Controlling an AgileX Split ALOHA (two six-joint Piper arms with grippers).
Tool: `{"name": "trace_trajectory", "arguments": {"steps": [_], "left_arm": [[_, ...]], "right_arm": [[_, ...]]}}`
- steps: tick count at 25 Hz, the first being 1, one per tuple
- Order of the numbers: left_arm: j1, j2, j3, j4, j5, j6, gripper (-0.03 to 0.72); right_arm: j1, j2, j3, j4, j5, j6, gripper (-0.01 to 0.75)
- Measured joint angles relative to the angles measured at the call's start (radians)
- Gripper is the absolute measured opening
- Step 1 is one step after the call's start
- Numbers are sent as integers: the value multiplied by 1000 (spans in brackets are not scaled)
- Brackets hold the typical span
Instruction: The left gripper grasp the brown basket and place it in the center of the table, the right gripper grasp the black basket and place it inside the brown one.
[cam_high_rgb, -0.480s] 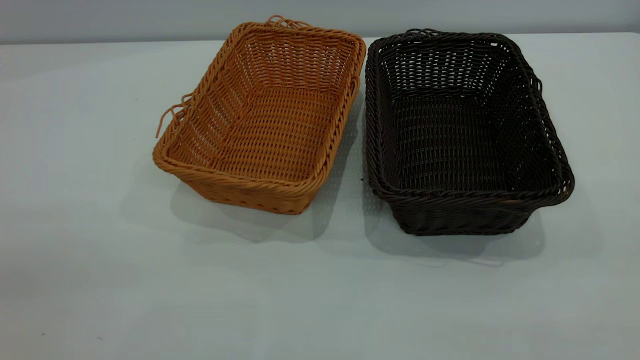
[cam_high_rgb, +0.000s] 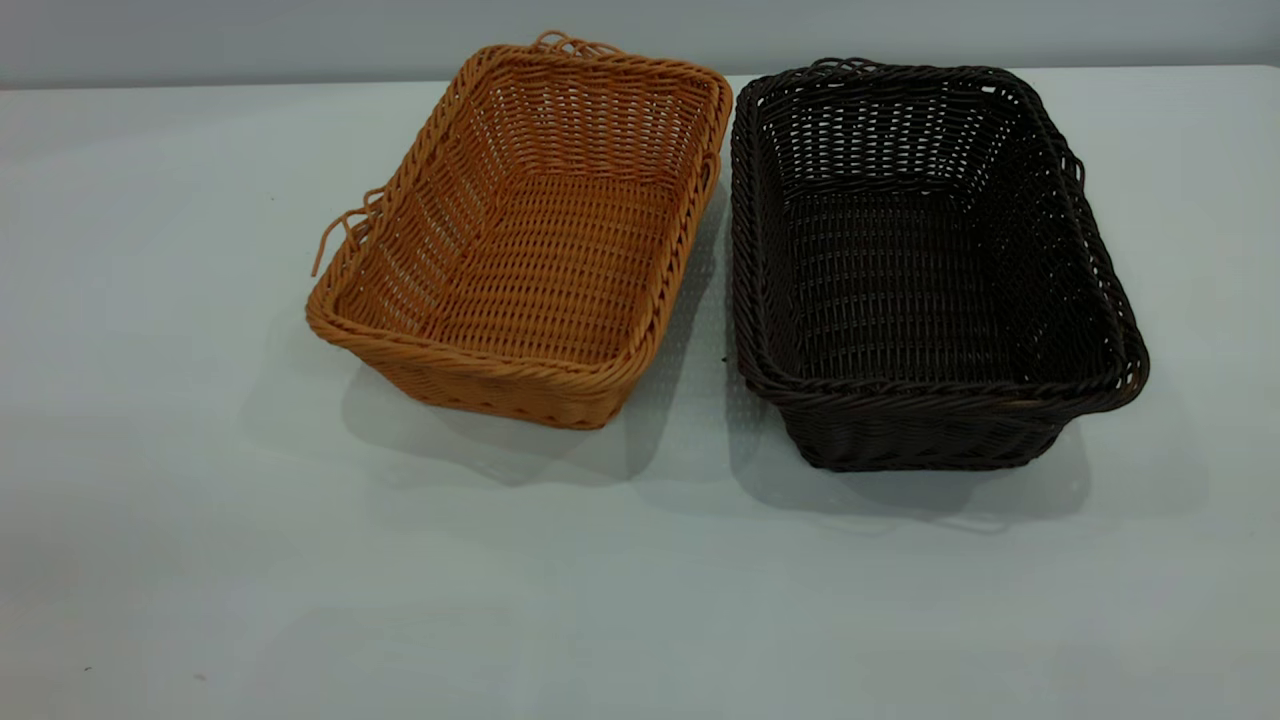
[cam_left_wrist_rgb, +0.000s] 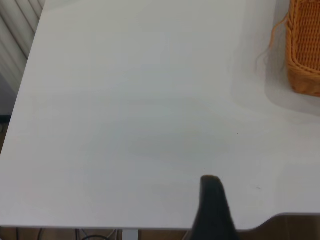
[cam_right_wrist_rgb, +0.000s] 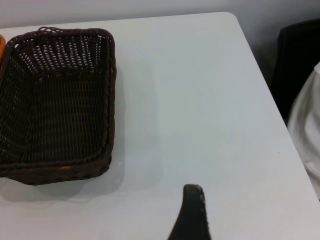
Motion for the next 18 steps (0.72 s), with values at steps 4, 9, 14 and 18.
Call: {"name": "trace_trajectory", "arguments": {"steps": [4,9,14,18], "left_arm": [[0,0,0,0,0,0,489],[0,0,0,0,0,0,489],[-1,0,0,1,-1,1,489],[-5,61,-39,-8,-59,2,489]], "right_arm": [[0,0,0,0,0,0,542],[0,0,0,0,0,0,542],[0,0,0,0,0,0,542],[0,0,0,0,0,0,542]]}}
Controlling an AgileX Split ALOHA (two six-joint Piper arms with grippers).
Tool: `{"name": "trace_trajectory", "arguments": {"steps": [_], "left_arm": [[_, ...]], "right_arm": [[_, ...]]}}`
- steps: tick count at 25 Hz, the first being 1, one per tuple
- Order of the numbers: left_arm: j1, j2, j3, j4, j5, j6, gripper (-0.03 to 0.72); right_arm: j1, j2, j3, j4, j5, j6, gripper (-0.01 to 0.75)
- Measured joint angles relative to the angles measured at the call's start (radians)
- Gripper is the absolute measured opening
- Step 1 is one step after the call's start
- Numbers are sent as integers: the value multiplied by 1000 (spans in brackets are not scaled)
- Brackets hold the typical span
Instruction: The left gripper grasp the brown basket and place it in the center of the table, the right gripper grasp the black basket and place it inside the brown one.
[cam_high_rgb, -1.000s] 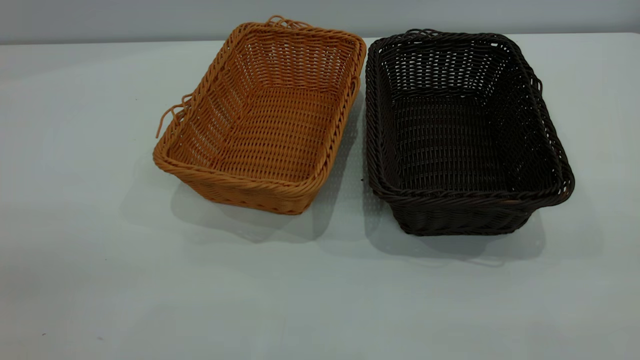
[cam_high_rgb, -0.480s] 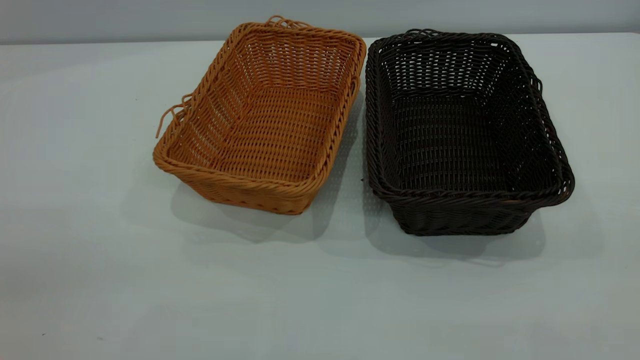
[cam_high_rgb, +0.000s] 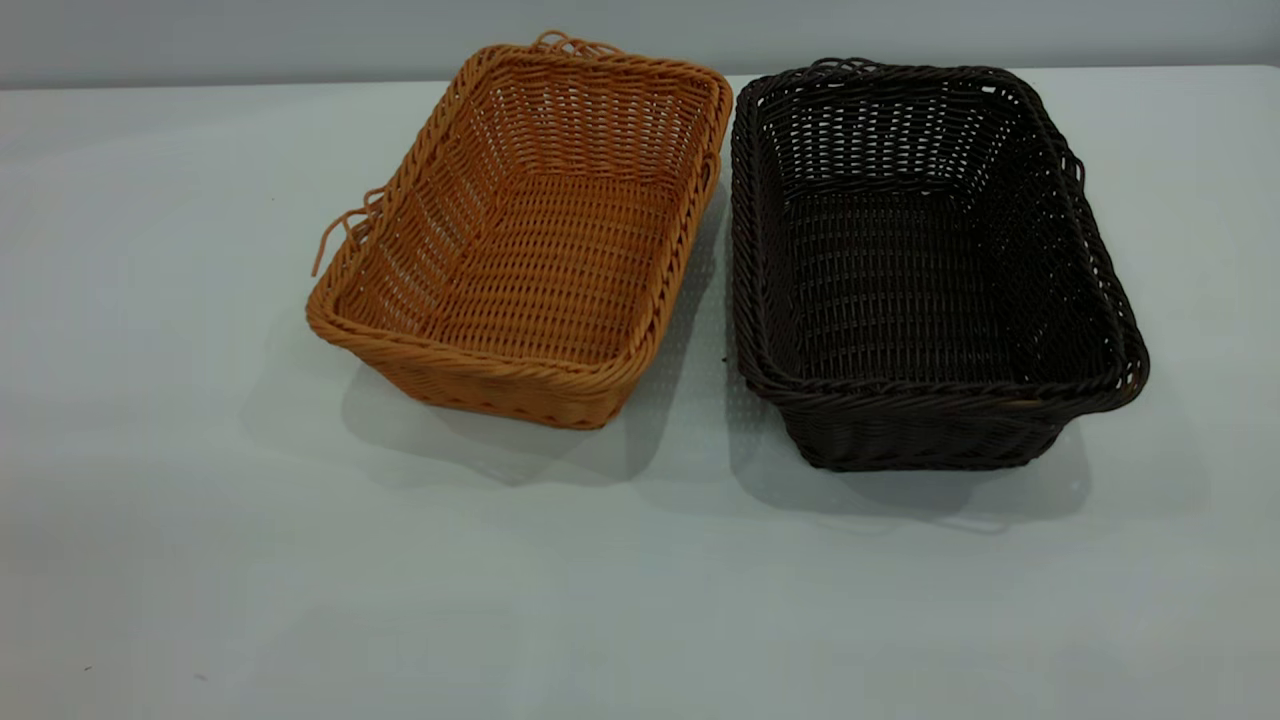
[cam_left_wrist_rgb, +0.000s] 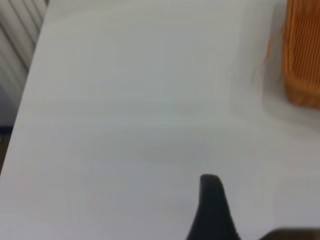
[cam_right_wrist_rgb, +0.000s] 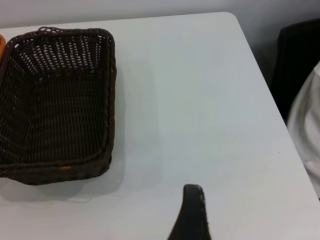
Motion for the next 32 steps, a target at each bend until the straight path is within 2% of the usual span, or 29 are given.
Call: {"name": "trace_trajectory", "arguments": {"steps": [5,12,17,25,29,32], "left_arm": [[0,261,-58,-55,-112,8,489],[0,711,-124,-72,-395,83,489],[-6,1007,-217,-132,-557,87,519],[-138,1419,-383,-141,-765,110,571],[-169,1634,-510,-141,-798,111,572],[-197,1801,-619,-141,-803,111,573]], "right_arm": [[0,0,0,0,0,0,542],[0,0,0,0,-1,8,542],[0,0,0,6,-1,23,542],[0,90,-4,26,-6,54,542],[0,213,-29,79,-30,54,542],[0,328,-39,128,-88,54,542]]}}
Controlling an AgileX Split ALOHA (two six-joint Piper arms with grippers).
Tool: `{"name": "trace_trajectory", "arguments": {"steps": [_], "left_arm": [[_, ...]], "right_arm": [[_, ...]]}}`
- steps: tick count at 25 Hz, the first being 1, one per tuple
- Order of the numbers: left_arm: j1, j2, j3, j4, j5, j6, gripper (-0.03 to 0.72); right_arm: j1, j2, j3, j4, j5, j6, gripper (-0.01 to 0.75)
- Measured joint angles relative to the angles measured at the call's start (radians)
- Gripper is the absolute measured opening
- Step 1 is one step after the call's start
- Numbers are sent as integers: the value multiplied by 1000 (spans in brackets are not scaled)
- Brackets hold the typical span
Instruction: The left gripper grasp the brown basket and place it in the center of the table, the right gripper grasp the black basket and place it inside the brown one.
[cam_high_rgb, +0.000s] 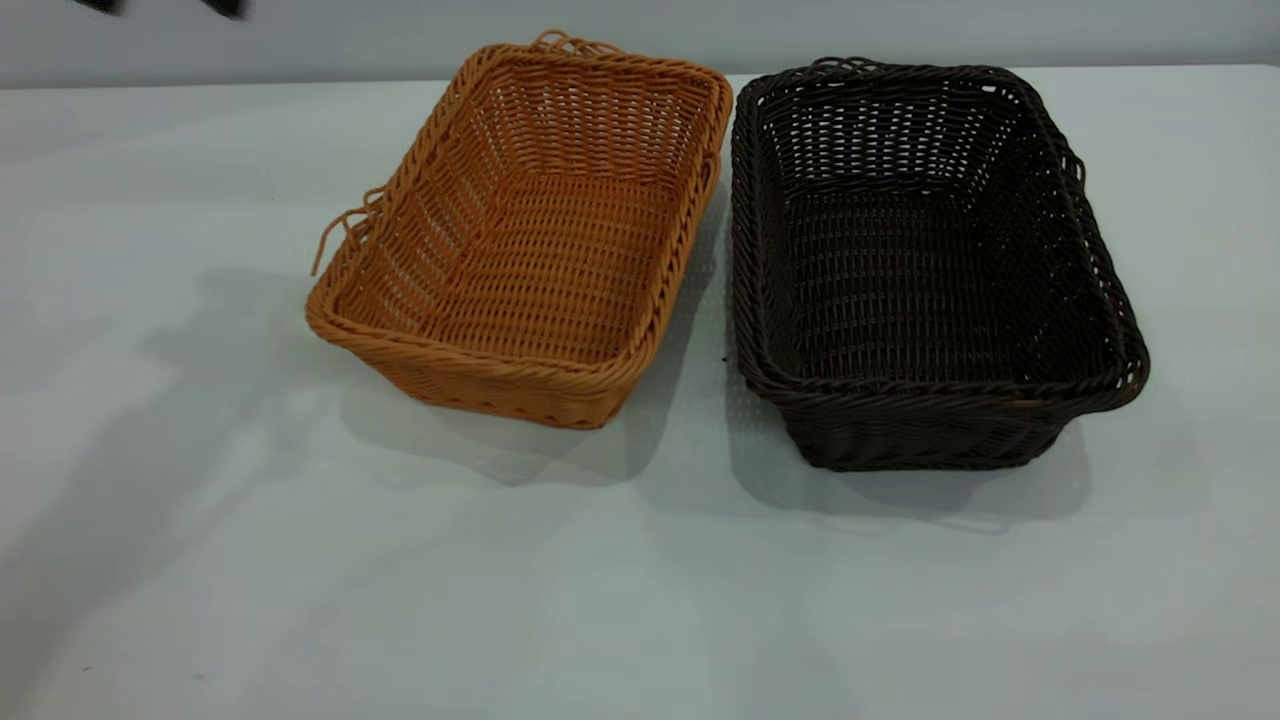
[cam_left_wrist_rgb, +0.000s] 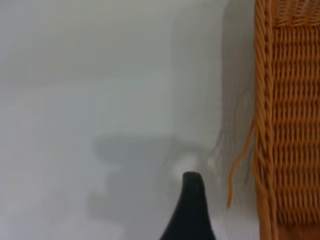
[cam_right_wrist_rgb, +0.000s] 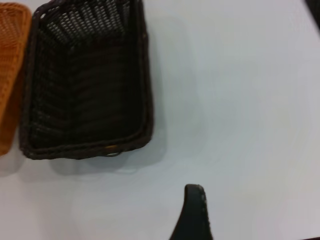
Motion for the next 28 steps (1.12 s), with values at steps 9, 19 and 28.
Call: {"name": "trace_trajectory", "arguments": {"steps": [9,19,28], "left_arm": [[-79,380,-291,0,-6,1,573],[-102,594,-419,-2,-34,1,475],[-103,608,-439,-20,-46,-6,102]], "right_arm": [[0,349,0,98,-159,0,542],[0,674,0,466,-242,-181,542],[156,1085,-8,840,-406,-338,542]]}}
